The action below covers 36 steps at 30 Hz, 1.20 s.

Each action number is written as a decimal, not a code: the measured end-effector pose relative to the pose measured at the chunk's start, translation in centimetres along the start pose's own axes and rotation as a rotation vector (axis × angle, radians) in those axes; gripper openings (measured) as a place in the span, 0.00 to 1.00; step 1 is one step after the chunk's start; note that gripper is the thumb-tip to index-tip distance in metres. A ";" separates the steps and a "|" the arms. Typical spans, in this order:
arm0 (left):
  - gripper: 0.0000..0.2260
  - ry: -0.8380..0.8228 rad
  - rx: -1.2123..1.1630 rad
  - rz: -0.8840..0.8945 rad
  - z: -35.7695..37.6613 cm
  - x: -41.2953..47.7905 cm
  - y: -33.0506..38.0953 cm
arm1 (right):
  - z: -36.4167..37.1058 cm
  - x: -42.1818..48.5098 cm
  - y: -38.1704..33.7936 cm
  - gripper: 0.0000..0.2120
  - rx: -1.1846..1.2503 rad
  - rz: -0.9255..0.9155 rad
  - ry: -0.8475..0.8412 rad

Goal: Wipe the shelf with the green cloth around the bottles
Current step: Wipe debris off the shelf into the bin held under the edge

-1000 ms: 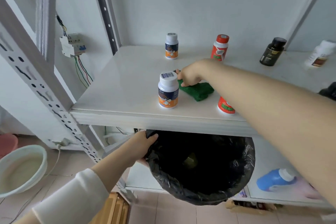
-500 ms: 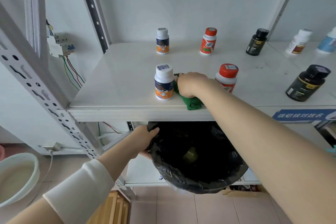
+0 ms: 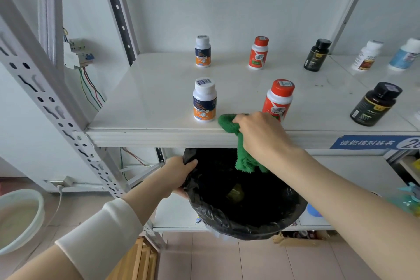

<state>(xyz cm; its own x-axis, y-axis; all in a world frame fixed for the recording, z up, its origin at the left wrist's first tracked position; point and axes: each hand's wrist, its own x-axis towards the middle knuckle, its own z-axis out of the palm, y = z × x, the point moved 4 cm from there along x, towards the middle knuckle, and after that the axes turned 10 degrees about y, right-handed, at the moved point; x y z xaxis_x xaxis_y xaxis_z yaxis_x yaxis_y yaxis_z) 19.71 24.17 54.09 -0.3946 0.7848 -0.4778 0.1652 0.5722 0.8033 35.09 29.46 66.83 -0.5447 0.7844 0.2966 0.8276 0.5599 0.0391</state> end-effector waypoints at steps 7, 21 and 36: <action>0.10 -0.034 0.057 0.025 0.6 0.2 -0.3 | 0.7 -5.3 2.9 0.15 0.439 0.209 0.027; 0.08 -0.012 0.051 0.019 6.9 -1.9 2.4 | 0.6 -6.7 14.4 0.10 1.484 0.537 -0.166; 0.09 0.169 0.001 -0.077 15.2 -3.8 5.5 | -9.0 8.1 31.1 0.11 0.972 0.346 0.140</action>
<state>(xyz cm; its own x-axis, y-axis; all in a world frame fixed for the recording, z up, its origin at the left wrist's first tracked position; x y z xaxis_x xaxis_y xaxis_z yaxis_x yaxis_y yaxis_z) 35.85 27.96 54.86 -0.5522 0.6874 -0.4718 0.1289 0.6295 0.7662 57.63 50.83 79.05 -0.2264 0.9399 0.2556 0.4361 0.3325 -0.8362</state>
